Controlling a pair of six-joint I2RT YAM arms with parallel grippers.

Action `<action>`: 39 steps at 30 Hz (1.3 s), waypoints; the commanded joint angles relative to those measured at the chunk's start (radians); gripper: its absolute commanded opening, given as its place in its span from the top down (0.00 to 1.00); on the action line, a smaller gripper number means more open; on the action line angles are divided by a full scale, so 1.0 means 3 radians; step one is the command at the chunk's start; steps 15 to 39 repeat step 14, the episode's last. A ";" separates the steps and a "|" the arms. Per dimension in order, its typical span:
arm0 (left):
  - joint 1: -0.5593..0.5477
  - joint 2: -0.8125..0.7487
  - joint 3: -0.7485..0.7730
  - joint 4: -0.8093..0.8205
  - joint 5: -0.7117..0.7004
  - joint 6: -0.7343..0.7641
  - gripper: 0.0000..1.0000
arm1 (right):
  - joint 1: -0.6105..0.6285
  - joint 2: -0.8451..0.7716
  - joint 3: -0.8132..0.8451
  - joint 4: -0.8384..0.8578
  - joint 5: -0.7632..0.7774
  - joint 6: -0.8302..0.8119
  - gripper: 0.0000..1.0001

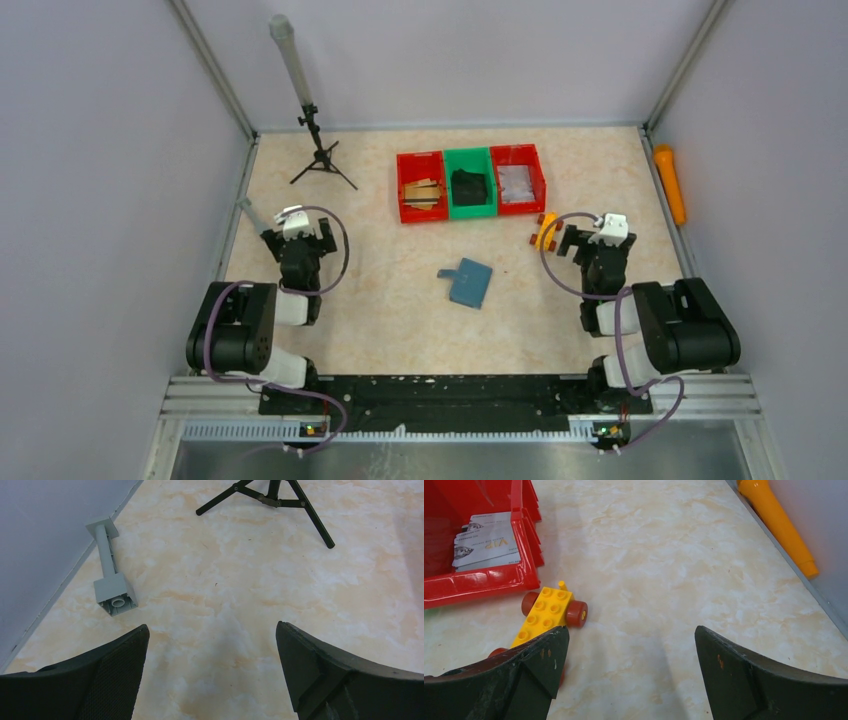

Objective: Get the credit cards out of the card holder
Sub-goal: Reset both arms

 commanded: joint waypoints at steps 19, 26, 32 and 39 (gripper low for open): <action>0.0020 -0.0018 0.0089 0.0061 0.0045 -0.0023 0.01 | -0.0037 0.0014 0.0104 0.0095 0.0018 0.0012 0.01; 0.0020 -0.0018 0.0089 0.0061 0.0045 -0.0023 0.01 | -0.0037 0.0014 0.0104 0.0095 0.0018 0.0012 0.01; 0.0020 -0.0018 0.0089 0.0061 0.0045 -0.0023 0.01 | -0.0037 0.0014 0.0104 0.0095 0.0018 0.0012 0.01; 0.0020 -0.0018 0.0089 0.0061 0.0045 -0.0023 0.01 | -0.0037 0.0014 0.0104 0.0095 0.0018 0.0012 0.01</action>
